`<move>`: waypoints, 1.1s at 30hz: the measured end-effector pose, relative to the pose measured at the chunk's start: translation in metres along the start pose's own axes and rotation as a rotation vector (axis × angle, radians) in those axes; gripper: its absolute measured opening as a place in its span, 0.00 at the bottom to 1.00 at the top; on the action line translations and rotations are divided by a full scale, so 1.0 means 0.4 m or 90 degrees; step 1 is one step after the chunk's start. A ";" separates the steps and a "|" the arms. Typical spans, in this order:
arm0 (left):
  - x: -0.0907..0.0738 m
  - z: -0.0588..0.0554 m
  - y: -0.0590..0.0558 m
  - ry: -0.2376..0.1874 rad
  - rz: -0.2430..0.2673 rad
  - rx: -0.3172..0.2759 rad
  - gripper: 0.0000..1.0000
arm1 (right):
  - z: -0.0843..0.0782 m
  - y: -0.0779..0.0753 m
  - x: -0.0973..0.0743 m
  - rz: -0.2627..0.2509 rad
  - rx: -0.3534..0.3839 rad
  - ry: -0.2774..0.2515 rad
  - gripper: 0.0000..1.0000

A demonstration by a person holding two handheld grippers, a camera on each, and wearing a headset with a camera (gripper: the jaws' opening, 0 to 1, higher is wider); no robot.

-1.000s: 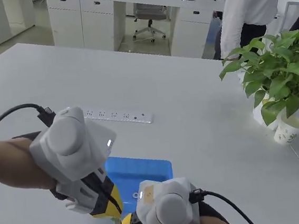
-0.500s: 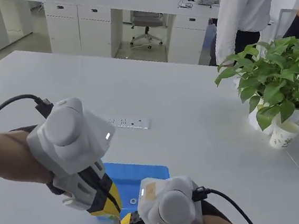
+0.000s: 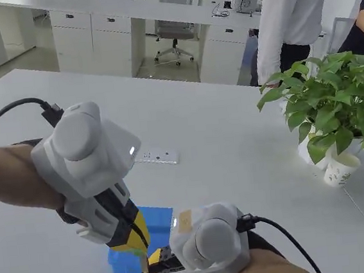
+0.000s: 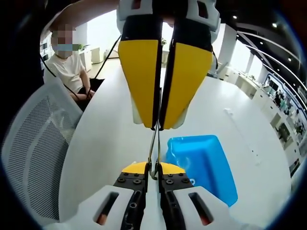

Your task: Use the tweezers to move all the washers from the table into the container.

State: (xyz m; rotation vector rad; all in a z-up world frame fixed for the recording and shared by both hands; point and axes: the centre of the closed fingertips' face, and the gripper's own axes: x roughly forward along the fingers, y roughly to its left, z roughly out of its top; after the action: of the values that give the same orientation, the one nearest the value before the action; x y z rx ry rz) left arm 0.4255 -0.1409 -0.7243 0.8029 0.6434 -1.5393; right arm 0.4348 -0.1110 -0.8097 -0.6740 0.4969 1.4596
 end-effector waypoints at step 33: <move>-0.029 -0.006 0.129 0.008 0.010 0.004 0.04 | 0.017 -0.135 -0.003 -0.004 -0.008 -0.015 0.09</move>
State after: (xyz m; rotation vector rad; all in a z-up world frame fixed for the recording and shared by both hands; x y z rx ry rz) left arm 0.4774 -0.1382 -0.7141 0.8211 0.6401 -1.5244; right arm 0.4877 -0.1065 -0.7978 -0.6674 0.4675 1.4644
